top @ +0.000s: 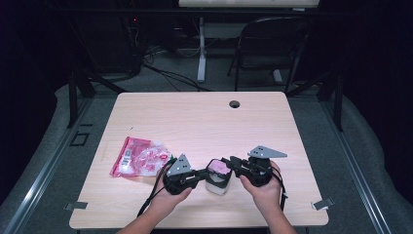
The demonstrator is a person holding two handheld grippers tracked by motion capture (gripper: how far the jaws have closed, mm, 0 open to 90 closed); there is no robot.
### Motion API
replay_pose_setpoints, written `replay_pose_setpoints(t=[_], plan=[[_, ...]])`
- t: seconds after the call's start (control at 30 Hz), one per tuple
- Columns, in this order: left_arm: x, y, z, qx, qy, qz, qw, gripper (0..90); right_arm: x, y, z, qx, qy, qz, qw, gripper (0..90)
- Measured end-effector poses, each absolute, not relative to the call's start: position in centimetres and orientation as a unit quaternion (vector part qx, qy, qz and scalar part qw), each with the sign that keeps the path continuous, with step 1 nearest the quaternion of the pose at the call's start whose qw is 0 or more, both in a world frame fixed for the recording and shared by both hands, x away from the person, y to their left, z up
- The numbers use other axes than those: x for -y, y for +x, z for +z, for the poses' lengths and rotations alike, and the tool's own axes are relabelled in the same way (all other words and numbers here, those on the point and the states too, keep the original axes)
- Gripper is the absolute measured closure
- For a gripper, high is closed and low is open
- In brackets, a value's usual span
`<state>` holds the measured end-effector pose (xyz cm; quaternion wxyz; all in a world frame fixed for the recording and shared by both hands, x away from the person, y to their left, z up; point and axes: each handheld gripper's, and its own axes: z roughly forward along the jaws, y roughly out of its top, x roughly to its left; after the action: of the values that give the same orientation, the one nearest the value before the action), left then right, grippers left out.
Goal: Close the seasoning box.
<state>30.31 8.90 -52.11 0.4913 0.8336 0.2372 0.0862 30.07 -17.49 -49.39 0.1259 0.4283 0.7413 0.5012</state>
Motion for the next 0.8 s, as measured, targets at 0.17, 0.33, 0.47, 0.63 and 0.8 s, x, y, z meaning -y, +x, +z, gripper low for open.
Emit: replay_pose_setpoints(t=[0.17,0.33,0.47,0.63,0.8], plan=[[-9.1,30.4,-52.3,-0.240,0.837,0.084,0.485,83.6,17.5,30.1,-49.4,-0.744,0.426,0.499,0.126,72.0],[-9.1,30.2,-52.5,-0.240,0.840,0.087,0.479,82.9,17.2,30.3,-49.7,-0.748,0.426,0.495,0.116,71.3],[-9.2,30.2,-52.6,-0.241,0.839,0.088,0.480,81.7,16.6,30.4,-50.0,-0.760,0.418,0.484,0.113,70.9],[-9.2,30.2,-52.6,-0.243,0.841,0.085,0.476,80.2,16.3,30.6,-50.6,-0.768,0.420,0.472,0.104,70.4],[-9.3,30.3,-52.7,-0.243,0.844,0.083,0.471,79.4,16.3,30.7,-50.8,-0.767,0.419,0.476,0.100,70.3]])
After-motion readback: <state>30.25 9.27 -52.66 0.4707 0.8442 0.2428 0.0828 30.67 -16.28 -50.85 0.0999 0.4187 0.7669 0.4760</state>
